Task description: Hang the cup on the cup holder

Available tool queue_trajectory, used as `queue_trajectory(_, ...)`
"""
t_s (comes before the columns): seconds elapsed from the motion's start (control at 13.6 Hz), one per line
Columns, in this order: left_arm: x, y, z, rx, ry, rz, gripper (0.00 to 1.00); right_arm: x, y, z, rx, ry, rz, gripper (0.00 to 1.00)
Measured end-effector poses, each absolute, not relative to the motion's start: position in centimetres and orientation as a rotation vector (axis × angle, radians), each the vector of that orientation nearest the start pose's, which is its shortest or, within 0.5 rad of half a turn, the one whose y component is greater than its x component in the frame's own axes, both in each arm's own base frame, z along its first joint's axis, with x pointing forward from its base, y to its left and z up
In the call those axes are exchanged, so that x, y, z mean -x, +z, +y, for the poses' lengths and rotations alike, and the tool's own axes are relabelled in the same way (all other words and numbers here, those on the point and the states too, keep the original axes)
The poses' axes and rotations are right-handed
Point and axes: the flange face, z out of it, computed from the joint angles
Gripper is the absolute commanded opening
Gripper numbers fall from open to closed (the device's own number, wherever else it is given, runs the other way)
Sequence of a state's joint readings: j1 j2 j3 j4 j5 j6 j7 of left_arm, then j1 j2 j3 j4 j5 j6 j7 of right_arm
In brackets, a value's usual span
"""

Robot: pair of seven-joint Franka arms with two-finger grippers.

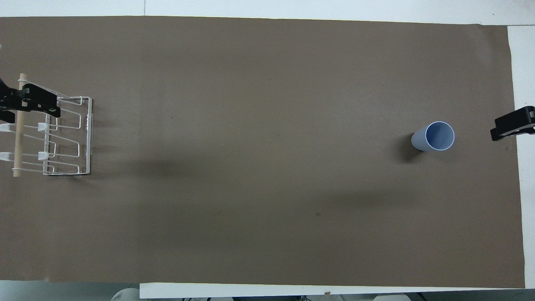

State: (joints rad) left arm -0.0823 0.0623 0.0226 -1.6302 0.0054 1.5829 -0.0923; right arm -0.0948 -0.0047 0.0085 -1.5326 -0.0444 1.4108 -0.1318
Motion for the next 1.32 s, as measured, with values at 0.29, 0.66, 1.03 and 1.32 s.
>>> queue_trajectory(0.29, -56.8, 56.3, -3.4, 3.122, 0.17, -0.05, 1.0, -55.5, 58.0, -8.2, 3.157, 0.173, -0.157, 1.0)
queue_trajectory(0.66, -56.8, 56.3, -3.4, 3.122, 0.17, -0.05, 1.0, -57.6, 45.5, -12.6, 3.149, 0.139, -0.202, 0.98)
queue_trajectory(1.03, -56.8, 56.3, -3.4, 3.122, 0.17, -0.05, 1.0, -57.2, 39.1, -11.5, 3.133, 0.182, -0.232, 0.91)
queue_trajectory(1.32, -56.8, 56.3, -3.4, 3.122, 0.17, -0.05, 1.0, -55.9, 36.2, -11.2, 3.12, 0.215, -0.232, 0.79)
